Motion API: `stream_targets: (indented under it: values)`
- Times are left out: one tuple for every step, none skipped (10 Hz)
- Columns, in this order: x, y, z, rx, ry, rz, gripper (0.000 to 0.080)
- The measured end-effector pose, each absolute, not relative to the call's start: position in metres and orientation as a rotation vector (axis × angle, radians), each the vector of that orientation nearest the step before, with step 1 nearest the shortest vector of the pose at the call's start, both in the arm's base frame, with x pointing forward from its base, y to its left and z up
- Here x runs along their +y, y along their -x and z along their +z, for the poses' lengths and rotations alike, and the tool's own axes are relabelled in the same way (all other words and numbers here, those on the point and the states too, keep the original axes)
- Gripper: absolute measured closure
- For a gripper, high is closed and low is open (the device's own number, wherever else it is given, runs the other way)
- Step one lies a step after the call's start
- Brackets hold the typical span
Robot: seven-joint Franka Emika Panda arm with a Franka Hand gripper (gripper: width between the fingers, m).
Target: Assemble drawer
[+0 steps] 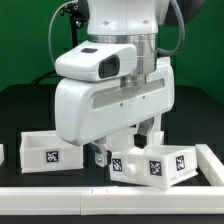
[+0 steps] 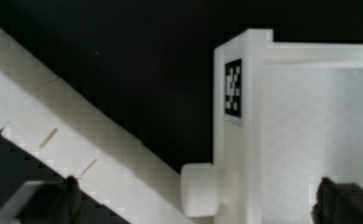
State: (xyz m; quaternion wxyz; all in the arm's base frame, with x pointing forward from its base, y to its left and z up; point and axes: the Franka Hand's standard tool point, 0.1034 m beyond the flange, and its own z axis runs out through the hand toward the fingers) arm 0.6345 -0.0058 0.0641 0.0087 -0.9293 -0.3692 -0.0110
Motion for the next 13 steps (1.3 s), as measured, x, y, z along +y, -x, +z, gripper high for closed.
stream_targets:
  values:
    - [-0.008, -0.633, 0.060, -1.161, 2.900, -0.037, 0.0150]
    - [-0.014, -0.628, 0.046, -1.161, 2.894, -0.023, 0.0150]
    - [-0.019, -0.626, 0.035, -1.157, 2.889, -0.006, 0.0150]
    - [-0.020, -0.629, 0.032, -1.149, 2.890, -0.004, 0.0150]
    - [-0.022, -0.631, 0.032, -1.140, 2.892, -0.010, 0.0272]
    - [-0.022, -0.631, 0.032, -1.141, 2.892, -0.010, 0.0272]
    - [-0.021, -0.631, 0.032, -1.141, 2.892, -0.010, 0.0412]
    - [-0.021, -0.631, 0.032, -1.142, 2.891, -0.010, 0.0555]
    - [-0.021, -0.631, 0.032, -1.143, 2.891, -0.009, 0.0555]
    - [-0.020, -0.626, 0.032, -1.163, 2.876, 0.018, 0.0708]
    - [-0.020, -0.626, 0.032, -1.163, 2.876, 0.019, 0.0711]
    - [-0.022, -0.623, 0.032, -1.158, 2.872, 0.040, 0.0721]
    - [-0.027, -0.618, 0.032, -1.143, 2.864, 0.086, 0.0721]
